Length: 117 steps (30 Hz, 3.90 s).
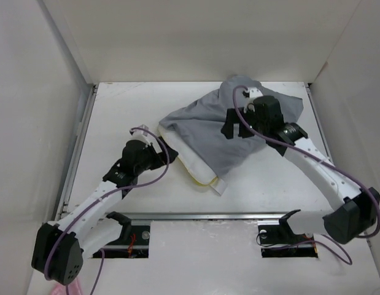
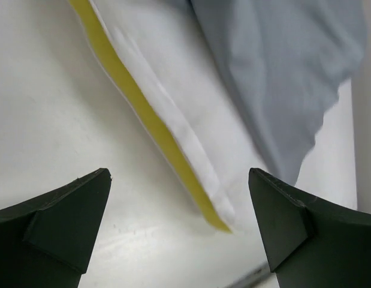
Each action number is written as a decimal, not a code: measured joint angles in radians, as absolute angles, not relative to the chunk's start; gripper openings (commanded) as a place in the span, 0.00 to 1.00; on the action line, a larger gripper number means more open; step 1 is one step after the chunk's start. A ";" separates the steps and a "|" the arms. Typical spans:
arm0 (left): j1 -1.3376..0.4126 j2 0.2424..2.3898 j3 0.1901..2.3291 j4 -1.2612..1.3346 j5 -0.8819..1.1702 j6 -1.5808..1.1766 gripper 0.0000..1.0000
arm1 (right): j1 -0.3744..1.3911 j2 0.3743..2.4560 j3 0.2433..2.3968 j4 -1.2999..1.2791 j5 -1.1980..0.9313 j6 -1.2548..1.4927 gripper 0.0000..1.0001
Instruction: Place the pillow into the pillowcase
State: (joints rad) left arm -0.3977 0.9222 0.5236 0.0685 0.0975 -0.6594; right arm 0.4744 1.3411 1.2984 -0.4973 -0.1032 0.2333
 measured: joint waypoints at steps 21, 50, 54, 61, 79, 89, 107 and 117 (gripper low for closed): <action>-0.768 1.519 0.801 0.133 0.235 -0.539 0.00 | 0.411 1.617 1.148 -0.305 0.013 0.311 1.00; -0.751 1.591 0.994 0.054 0.248 -0.498 0.00 | 0.440 1.316 0.732 -0.078 -0.142 0.340 0.00; -0.749 1.591 0.998 0.063 0.238 -0.505 0.00 | 0.441 1.245 0.746 -0.155 -0.147 0.336 0.00; -0.754 1.625 1.045 0.133 0.247 -0.551 0.00 | 0.471 1.084 0.846 -0.371 -0.128 0.300 0.00; -0.804 1.742 1.046 0.529 0.156 -0.703 0.00 | 0.609 1.221 1.119 -0.711 -0.268 0.128 0.06; -0.797 1.420 0.776 0.503 0.072 -0.641 0.00 | 0.623 1.410 1.264 -0.696 -0.413 0.110 0.73; -0.792 1.412 0.670 0.524 0.181 -0.595 0.03 | 0.607 1.571 1.672 -0.777 0.057 0.212 0.89; -0.792 1.412 0.670 0.535 0.227 -0.573 0.03 | 0.616 1.875 1.734 -0.892 0.340 0.333 0.13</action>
State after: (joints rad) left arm -0.7918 1.4124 0.6697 0.5354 0.2272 -0.5728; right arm 0.6155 1.8751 1.7336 -0.8921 0.3397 0.3328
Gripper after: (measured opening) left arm 0.052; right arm 0.352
